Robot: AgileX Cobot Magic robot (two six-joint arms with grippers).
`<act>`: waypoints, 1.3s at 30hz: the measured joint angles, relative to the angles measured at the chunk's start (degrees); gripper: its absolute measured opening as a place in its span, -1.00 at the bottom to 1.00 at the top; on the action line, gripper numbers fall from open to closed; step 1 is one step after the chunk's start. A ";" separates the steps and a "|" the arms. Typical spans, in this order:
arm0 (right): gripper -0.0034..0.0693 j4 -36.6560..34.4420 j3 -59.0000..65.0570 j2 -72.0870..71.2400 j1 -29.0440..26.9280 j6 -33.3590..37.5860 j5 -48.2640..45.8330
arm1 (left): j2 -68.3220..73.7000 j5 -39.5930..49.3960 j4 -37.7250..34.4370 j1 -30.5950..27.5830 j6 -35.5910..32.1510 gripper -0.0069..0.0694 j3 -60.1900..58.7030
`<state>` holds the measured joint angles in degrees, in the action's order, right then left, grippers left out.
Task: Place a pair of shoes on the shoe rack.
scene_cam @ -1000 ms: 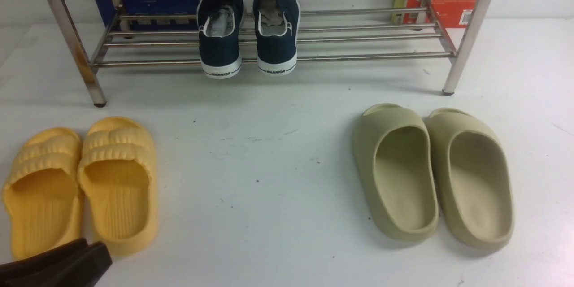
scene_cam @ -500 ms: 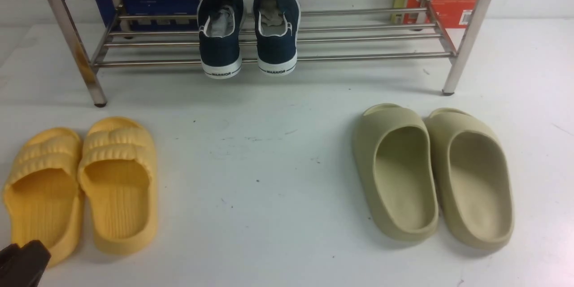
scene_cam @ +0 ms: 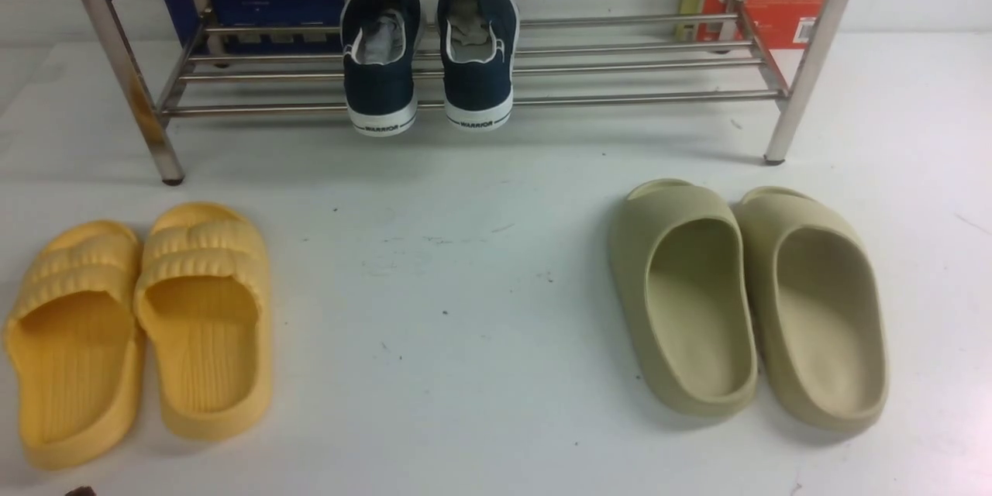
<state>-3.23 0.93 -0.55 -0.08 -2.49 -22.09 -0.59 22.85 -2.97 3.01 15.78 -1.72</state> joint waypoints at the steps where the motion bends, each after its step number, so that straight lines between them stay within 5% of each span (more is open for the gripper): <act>1: -0.82 0.00 0.00 0.00 0.00 0.00 0.00 | 0.00 0.00 0.00 0.08 -0.07 -0.85 0.00; 39: -0.73 0.00 0.00 0.00 0.00 0.00 0.00 | 0.00 -0.40 -0.05 0.16 -0.65 -0.85 0.00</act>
<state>-3.23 0.93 -0.55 -0.08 -2.49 -22.09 -0.59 22.45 -3.02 3.17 15.12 -1.72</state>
